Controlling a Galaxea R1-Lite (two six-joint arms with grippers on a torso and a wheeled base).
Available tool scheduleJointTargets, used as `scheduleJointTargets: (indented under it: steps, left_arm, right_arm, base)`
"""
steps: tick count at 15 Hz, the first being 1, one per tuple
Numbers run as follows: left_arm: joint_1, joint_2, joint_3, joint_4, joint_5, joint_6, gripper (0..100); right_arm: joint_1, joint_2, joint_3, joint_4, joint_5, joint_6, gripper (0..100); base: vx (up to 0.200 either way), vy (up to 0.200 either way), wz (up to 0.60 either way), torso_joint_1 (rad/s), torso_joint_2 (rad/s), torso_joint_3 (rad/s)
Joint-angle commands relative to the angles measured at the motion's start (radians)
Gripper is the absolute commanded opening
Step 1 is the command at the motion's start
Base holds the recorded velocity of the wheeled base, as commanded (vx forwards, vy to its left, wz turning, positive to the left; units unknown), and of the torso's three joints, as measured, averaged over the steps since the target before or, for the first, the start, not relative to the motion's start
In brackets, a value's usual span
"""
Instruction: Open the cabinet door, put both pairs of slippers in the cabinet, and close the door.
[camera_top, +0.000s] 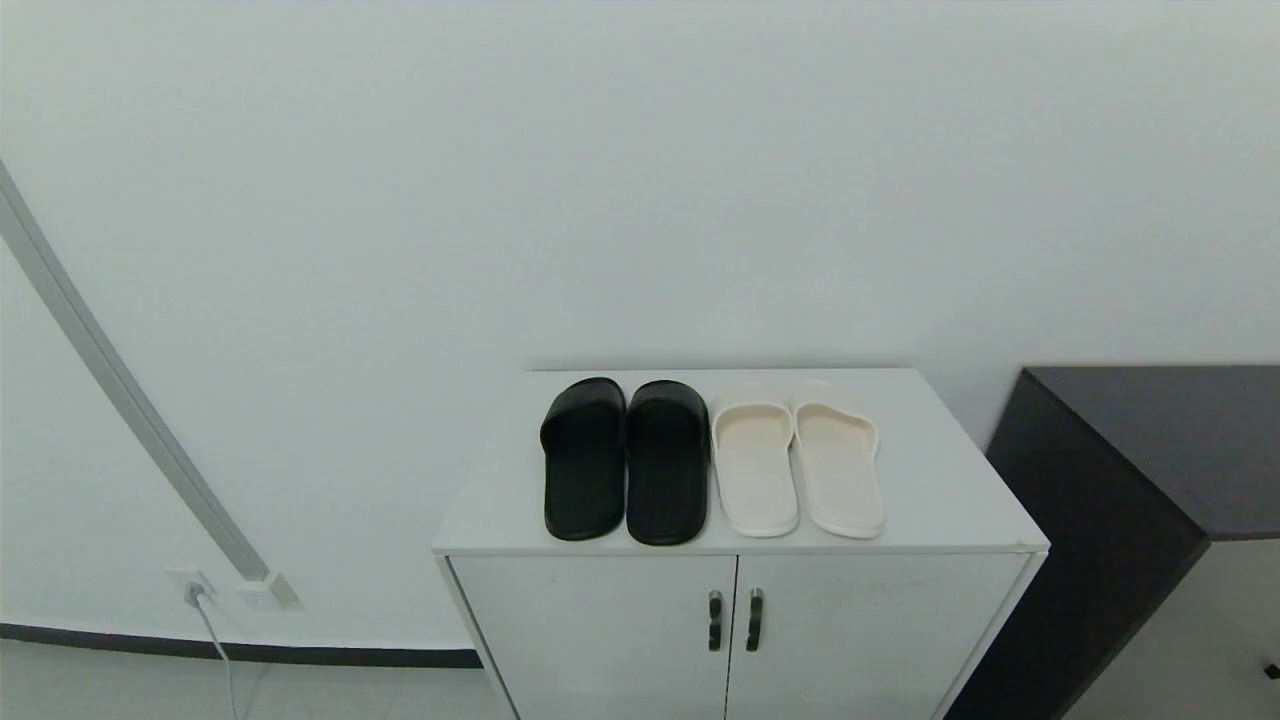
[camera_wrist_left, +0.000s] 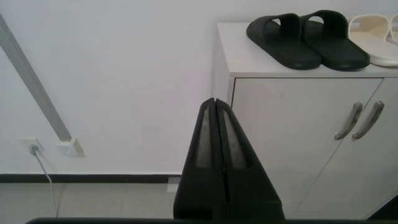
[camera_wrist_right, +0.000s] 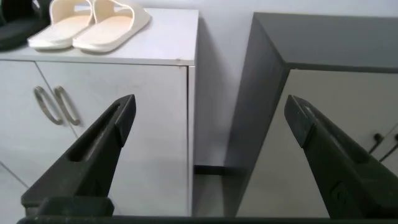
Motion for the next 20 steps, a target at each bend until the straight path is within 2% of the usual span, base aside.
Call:
scheduleJointTargets:
  steps: [1,5,6,7,8,10,12,14,16,17,18,19,20]
  left_arm:
    - [0.000,0.001,0.000,0.000,0.002,0.000,0]
    - [0.000,0.001,0.000,0.000,0.001,0.000,0]
    - [0.000,0.001,0.000,0.000,-0.002,0.000,0]
    - [0.000,0.001,0.000,0.000,-0.004,0.000,0]
    - [0.000,0.001,0.000,0.000,-0.002,0.000,0]
    - [0.000,0.001,0.000,0.000,-0.002,-0.002,0]
    - [0.000,0.001,-0.001,0.000,-0.004,-0.002,0]
    - [0.000,0.001,-0.001,0.001,-0.004,-0.002,0]
    - [0.000,0.001,-0.001,0.001,-0.004,-0.002,0]
    - [0.000,0.001,-0.001,0.001,-0.004,-0.003,0]
    - [0.000,0.001,-0.001,0.001,-0.004,-0.003,0]
    - [0.000,0.001,-0.001,0.001,-0.004,-0.003,0]
    - [0.000,0.001,-0.001,0.001,-0.004,-0.003,0]
  right_arm:
    - [0.000,0.002,-0.002,-0.004,0.001,-0.016,100]
    - [-0.001,0.000,0.001,-0.007,-0.008,-0.009,100]
    - [0.002,0.007,-0.044,-0.022,0.003,0.004,100]
    - [0.022,0.085,-0.226,0.002,0.021,0.119,100]
    - [0.039,0.172,-0.291,0.090,0.049,0.132,100]
    - [0.037,0.338,-0.255,0.157,0.144,-0.025,100]
    - [0.055,0.571,-0.249,0.048,0.194,-0.028,100]
    - [0.140,0.780,-0.257,-0.137,0.185,-0.013,100]
    - [0.212,0.884,-0.301,-0.174,0.171,0.027,100]
    - [0.341,0.988,-0.372,-0.179,0.099,0.115,100]
    - [0.405,1.021,-0.403,-0.179,0.053,0.150,100]
    - [0.563,1.103,-0.469,-0.180,-0.053,0.228,100]
    - [0.615,1.142,-0.502,-0.180,-0.094,0.264,100]
  base:
    - [0.000,0.000,0.00,0.000,0.00,0.000]
    - [0.000,0.000,0.00,0.000,0.00,0.000]
    - [0.000,0.000,0.00,0.000,0.00,0.000]
    - [0.000,0.000,0.00,0.000,0.00,0.000]
    - [0.000,0.000,0.00,0.000,0.00,0.000]
    - [0.000,0.000,0.00,0.000,0.00,0.000]
    - [0.000,0.000,0.00,0.000,0.00,0.000]
    - [0.000,0.000,0.00,0.000,0.00,0.000]
    - [0.000,0.000,0.00,0.000,0.00,0.000]
    - [0.000,0.000,0.00,0.000,0.00,0.000]
    - [0.000,0.000,0.00,0.000,0.00,0.000]
    - [0.000,0.000,0.00,0.000,0.00,0.000]
    - [0.000,0.000,0.00,0.000,0.00,0.000]
